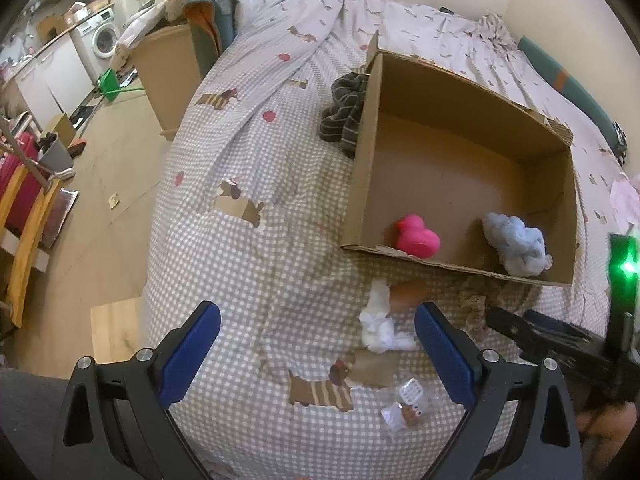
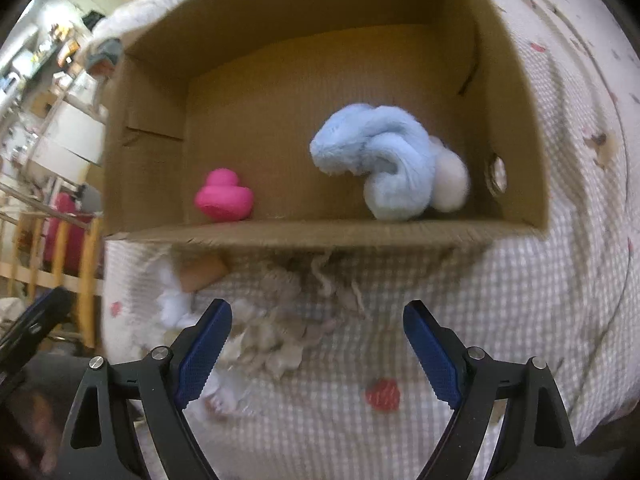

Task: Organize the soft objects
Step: 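Grasp the lace-trimmed beige scrunchie with the right tool, then grasp the clear plastic bag with the left tool while the right tool holds the scrunchie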

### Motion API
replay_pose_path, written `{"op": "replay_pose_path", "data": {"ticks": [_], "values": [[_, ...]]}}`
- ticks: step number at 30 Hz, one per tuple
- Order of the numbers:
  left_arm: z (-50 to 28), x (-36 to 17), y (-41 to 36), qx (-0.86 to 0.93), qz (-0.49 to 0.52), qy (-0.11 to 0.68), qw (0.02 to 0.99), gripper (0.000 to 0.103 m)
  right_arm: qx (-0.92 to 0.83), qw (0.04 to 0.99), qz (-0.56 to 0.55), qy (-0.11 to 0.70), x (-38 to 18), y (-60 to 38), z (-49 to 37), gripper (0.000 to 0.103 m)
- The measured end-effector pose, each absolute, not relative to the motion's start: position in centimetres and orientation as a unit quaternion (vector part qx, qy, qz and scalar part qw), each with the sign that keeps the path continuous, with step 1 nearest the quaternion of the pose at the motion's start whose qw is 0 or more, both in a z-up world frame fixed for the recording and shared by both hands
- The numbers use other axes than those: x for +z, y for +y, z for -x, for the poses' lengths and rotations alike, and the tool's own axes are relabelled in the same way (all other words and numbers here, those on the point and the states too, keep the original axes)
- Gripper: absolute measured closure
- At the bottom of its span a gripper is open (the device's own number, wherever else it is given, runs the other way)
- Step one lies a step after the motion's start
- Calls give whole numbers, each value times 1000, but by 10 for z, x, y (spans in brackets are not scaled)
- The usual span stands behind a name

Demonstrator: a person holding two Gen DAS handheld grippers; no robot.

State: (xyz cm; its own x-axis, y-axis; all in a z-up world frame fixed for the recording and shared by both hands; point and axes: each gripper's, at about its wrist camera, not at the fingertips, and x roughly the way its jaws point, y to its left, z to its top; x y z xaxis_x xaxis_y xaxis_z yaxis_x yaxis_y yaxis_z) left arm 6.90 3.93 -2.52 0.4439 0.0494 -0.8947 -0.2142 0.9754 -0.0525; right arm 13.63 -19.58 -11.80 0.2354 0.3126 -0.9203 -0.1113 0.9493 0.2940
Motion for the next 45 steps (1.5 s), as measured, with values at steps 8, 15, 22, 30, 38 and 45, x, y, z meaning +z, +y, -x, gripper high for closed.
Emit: {"op": "replay_pose_path", "data": {"ticks": [8,15,22,30,38,45], "values": [[-65,-30,53,92,87,529,839,6,120,775,-47,618,-143,-172,-157,23],[-69,-33,45,92,86,533,837,6,108,775,-44,622,-145,-190,-155,82],[-72,-33,38,83,87,534,837,6,96,784,-91,606,-122,-233,-140,85],[-73,-32,36,82,92,534,836,6,121,787,-150,587,-83,-265,-120,85],[-67,-35,30,86,76,542,833,6,179,813,-157,532,-39,-270,-79,85],[-48,-67,-6,55,58,584,808,6,169,820,-138,529,-46,-261,-75,85]]}}
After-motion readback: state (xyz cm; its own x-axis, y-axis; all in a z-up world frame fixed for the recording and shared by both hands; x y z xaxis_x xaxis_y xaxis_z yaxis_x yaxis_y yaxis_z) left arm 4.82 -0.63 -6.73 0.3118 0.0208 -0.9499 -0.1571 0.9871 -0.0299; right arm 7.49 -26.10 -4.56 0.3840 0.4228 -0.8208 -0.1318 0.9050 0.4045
